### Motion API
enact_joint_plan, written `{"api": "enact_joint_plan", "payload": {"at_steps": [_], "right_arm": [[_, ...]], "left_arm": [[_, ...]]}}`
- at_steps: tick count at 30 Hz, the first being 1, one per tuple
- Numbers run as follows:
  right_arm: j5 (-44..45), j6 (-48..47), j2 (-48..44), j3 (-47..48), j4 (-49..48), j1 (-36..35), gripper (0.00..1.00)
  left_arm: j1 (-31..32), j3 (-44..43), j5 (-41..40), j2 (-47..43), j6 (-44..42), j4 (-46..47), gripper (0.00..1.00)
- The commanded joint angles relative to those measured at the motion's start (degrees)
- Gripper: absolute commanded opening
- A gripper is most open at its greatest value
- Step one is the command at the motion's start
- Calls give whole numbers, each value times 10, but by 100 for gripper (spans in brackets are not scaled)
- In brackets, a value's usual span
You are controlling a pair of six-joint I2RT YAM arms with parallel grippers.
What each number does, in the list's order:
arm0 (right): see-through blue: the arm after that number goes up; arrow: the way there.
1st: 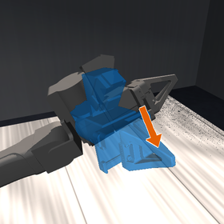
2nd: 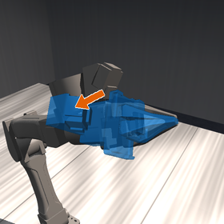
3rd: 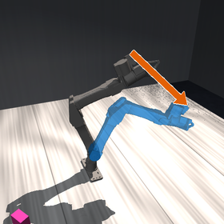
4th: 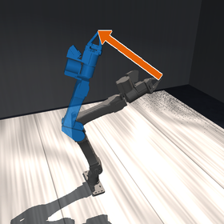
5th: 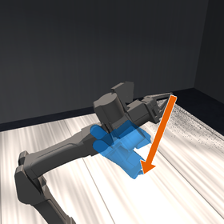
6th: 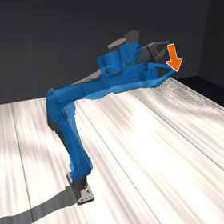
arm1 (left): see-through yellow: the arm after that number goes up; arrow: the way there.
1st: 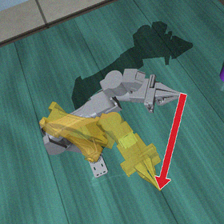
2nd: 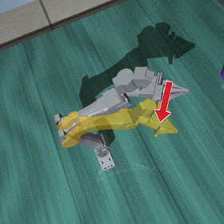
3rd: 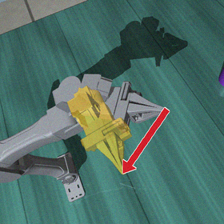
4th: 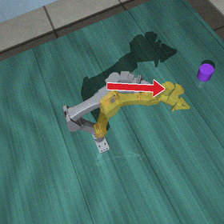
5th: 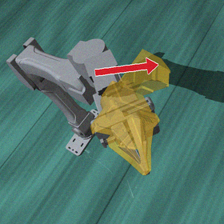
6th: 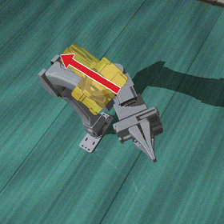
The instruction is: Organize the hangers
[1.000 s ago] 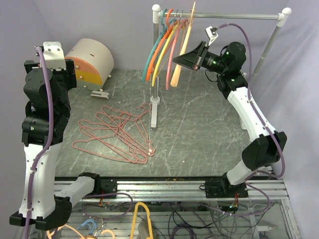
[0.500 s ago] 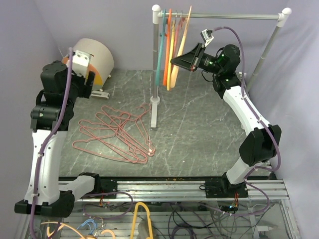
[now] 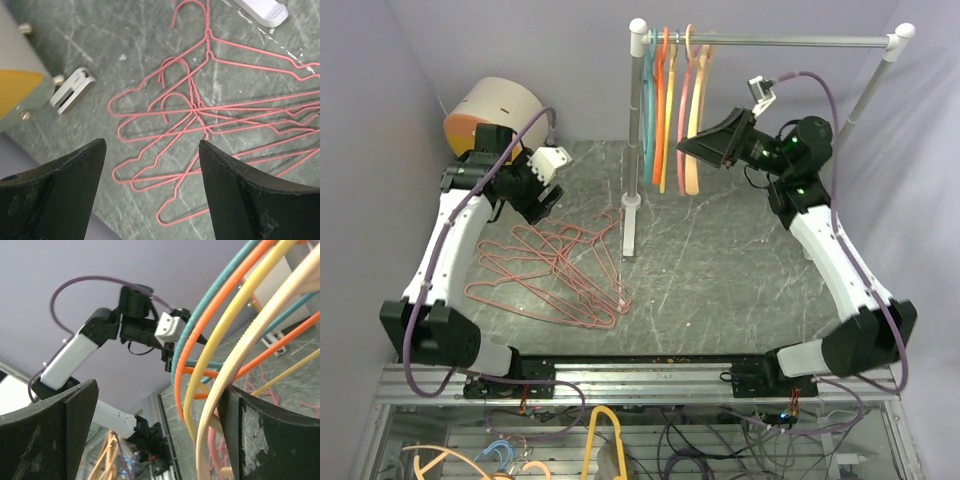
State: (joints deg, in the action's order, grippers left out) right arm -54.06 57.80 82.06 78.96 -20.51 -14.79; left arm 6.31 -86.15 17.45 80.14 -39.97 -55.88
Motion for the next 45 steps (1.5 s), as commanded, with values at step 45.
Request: {"api": "enact_joint_plan", "payload": {"at_steps": [45], "right_arm": [[49,-199,-274,-235,260,133,100]], "left_arm": [[-20,-123,36,441,-273,43,80]]}}
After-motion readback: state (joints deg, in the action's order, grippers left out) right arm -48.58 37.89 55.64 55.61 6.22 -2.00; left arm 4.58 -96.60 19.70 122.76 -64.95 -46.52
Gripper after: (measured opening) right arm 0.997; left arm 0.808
